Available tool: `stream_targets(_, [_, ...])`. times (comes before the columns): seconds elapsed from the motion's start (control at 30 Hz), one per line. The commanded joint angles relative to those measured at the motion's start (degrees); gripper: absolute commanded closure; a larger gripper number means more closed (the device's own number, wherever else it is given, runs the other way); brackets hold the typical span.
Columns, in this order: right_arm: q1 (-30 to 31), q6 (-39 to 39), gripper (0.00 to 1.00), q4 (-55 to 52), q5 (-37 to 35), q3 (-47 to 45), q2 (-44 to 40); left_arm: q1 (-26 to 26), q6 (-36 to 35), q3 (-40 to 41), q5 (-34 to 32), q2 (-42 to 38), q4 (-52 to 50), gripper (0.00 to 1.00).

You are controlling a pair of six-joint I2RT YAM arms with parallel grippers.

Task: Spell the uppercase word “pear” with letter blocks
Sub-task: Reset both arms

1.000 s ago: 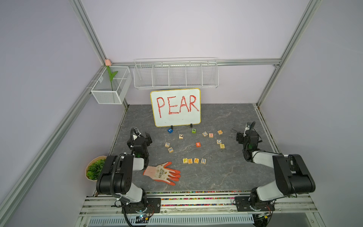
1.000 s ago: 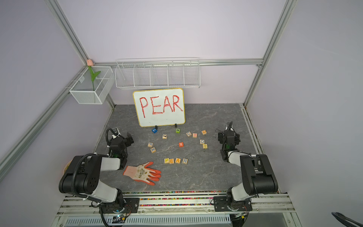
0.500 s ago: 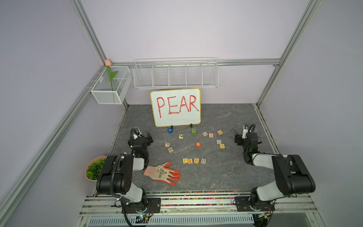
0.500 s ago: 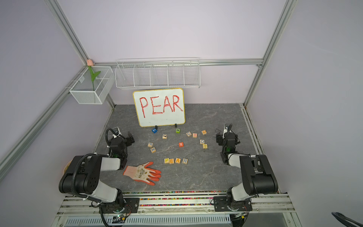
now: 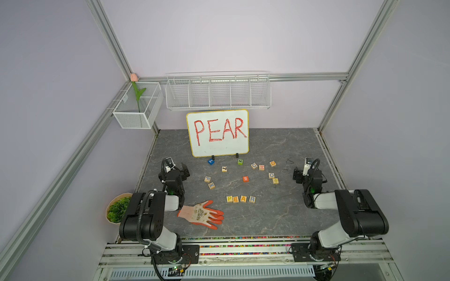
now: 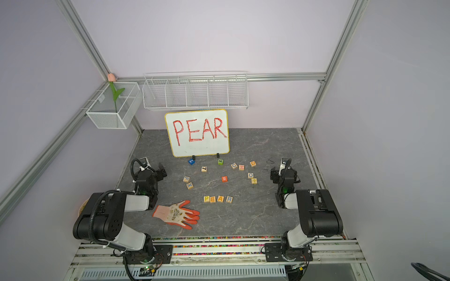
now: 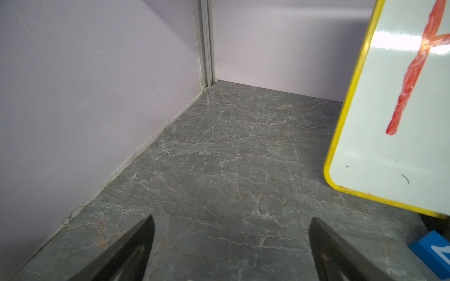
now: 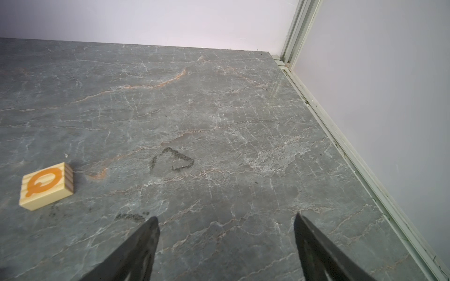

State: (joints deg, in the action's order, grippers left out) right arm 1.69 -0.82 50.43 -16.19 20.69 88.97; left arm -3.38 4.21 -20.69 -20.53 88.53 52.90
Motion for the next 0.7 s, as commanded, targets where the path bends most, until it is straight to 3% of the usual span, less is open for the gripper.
stream_targets(0.0, [0.46, 0.29, 0.11, 1.75, 0.16, 0.11, -1.21, -0.14, -0.78, -0.58, 0.41, 0.41, 1.46, 0.01])
stream_targets(0.67, [0.20, 0.25, 0.11, 2.10, 0.75, 0.24, -0.79, -0.14, -0.96, -0.79, 0.67, 0.42, 1.03, 0.01])
